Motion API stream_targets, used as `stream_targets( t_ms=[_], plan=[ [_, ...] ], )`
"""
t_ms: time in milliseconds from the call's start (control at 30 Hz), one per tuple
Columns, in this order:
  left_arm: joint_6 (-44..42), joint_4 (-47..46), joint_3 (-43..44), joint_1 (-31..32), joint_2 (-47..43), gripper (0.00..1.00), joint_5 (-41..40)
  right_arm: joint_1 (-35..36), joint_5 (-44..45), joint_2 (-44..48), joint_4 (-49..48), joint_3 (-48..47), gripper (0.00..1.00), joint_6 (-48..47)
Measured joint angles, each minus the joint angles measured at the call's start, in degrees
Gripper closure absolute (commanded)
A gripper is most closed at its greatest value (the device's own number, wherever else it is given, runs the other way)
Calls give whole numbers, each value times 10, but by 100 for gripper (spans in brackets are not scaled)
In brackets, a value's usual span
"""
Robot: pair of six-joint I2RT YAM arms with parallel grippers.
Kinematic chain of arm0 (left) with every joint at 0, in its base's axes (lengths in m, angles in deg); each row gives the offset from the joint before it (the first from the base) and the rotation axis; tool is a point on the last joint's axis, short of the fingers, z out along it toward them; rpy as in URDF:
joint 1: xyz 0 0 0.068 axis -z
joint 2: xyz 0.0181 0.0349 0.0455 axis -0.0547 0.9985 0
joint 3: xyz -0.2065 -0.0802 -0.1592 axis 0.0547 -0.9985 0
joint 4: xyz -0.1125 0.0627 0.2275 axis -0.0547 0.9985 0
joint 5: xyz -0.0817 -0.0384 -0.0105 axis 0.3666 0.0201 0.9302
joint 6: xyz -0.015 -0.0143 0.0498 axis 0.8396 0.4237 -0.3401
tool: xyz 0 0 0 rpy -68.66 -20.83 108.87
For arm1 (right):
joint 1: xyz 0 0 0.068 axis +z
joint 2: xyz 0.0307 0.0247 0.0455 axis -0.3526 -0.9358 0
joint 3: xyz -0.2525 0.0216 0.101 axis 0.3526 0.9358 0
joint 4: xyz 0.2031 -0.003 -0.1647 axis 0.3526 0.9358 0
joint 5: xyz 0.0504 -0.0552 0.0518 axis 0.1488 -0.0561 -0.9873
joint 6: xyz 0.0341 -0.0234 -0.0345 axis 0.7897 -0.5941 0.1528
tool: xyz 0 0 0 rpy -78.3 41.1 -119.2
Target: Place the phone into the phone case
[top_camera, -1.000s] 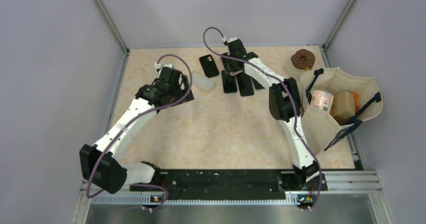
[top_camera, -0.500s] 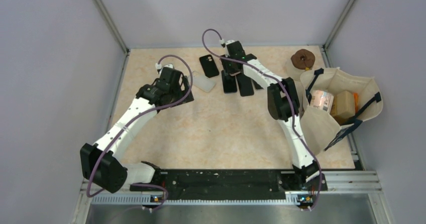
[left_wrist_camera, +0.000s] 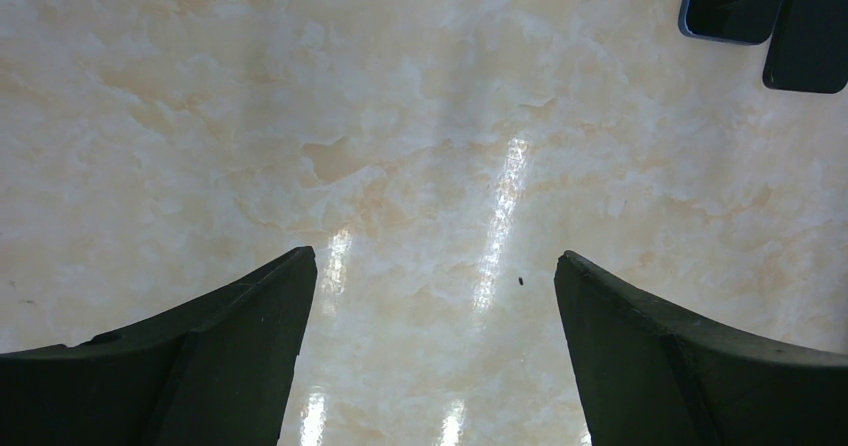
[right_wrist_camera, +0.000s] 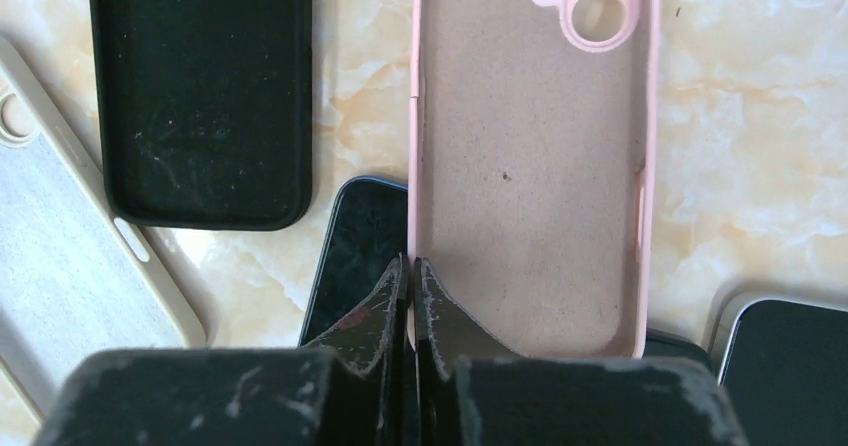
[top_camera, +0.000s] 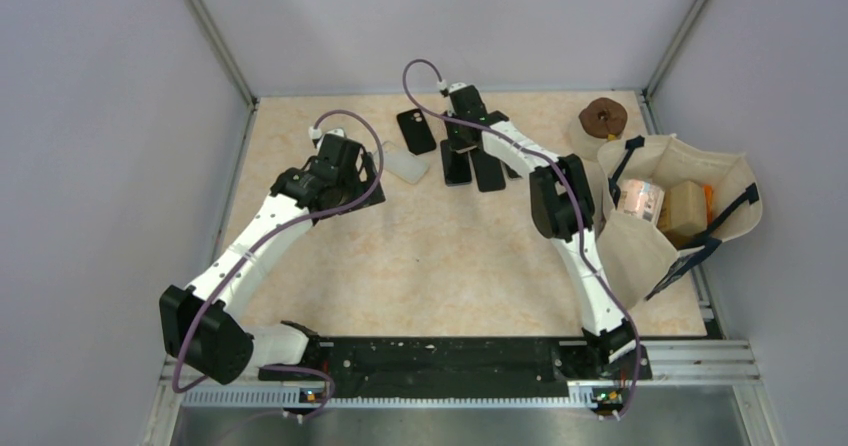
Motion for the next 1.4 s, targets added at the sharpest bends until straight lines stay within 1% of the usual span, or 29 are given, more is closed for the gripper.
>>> stream_targets(
  t_ms=[133, 300, 433, 567, 767, 933, 1033, 1200, 1233, 1300, 1367, 1400],
  plan=[
    [2, 3, 0, 0, 0, 6, -4, 0, 3, 6, -3, 9, 100, 4],
    [12, 2, -4, -3, -1, 6, -12, 6, 20, 19, 32, 9, 100, 5],
    [19, -2, -15, -7, -2, 6, -13, 23, 39, 48, 61, 14, 100, 11],
    [24, -6, -22, -11, -3, 6, -14, 52, 53, 101, 77, 46, 100, 30],
    [28, -11, -33, -24, -11, 6, -16, 107, 65, 206, 82, 145, 100, 86],
    [30, -20, -41, -35, -13, 6, -15, 165, 78, 294, 77, 276, 100, 159],
    [32, -24, -42, -38, -13, 6, -15, 209, 96, 313, 77, 326, 100, 197],
    [40, -31, -43, -41, -7, 6, -13, 285, 106, 316, 61, 405, 100, 268],
    [41, -33, -43, -42, -3, 6, -13, 293, 107, 316, 56, 419, 91, 279],
    [44, -37, -43, -43, 7, 6, -13, 295, 109, 316, 46, 441, 56, 294],
    [51, -44, -43, -45, 22, 7, -13, 291, 110, 320, 40, 452, 26, 308],
    [57, -47, -43, -46, 30, 8, -13, 290, 109, 326, 32, 460, 20, 308]
  ],
)
